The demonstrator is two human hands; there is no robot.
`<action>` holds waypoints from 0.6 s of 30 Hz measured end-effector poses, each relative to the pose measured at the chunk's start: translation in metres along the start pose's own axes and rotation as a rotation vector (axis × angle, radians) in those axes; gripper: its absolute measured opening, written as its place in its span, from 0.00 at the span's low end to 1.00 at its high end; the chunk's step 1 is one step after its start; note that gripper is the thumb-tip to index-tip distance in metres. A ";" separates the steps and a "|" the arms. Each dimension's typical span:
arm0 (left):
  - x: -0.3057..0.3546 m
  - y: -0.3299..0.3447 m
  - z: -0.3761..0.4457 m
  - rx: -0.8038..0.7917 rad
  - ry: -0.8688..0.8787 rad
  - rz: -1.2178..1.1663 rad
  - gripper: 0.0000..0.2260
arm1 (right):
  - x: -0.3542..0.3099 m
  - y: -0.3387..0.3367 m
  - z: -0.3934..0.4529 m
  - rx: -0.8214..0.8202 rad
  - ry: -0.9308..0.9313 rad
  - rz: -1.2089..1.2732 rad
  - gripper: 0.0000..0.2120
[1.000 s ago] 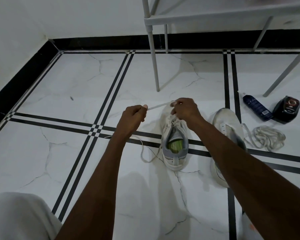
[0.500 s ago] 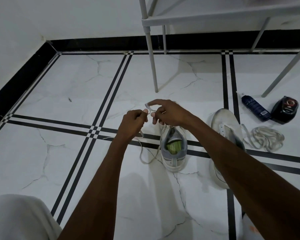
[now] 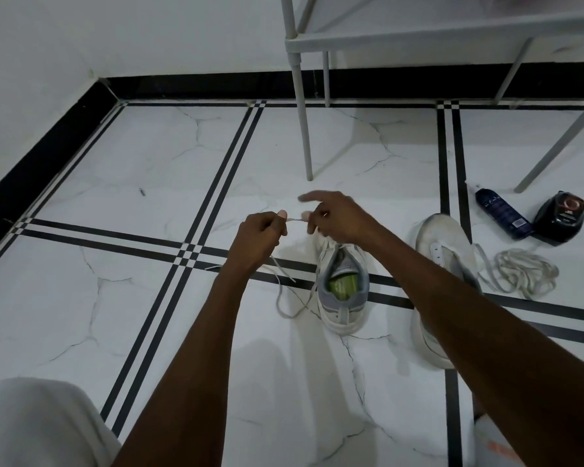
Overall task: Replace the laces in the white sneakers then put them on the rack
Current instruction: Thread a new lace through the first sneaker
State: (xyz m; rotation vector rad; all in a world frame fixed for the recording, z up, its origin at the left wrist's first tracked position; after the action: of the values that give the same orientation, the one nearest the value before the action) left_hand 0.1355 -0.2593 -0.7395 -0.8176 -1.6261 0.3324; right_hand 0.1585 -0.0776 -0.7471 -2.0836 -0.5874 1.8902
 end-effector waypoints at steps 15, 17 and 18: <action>-0.002 0.011 0.005 0.038 0.103 0.071 0.17 | 0.008 0.027 0.001 -0.003 -0.011 -0.090 0.10; -0.005 0.009 0.007 0.103 0.103 0.055 0.15 | 0.014 0.030 0.002 0.024 0.037 -0.120 0.10; -0.008 0.007 0.008 0.139 0.094 0.032 0.14 | 0.016 0.030 0.002 0.030 0.056 -0.122 0.09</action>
State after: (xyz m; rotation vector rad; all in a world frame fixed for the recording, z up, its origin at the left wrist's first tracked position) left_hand 0.1302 -0.2577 -0.7520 -0.7431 -1.4867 0.4190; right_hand 0.1611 -0.0972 -0.7748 -2.0262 -0.6542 1.7572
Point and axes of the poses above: each hand's wrist, its own z-axis towards the middle knuckle, its own y-axis out of the palm, x = y × z, the point moved 2 cm from there along z, towards the middle knuckle, and after that the axes turned 6 degrees about -y, right-handed, at the moved point
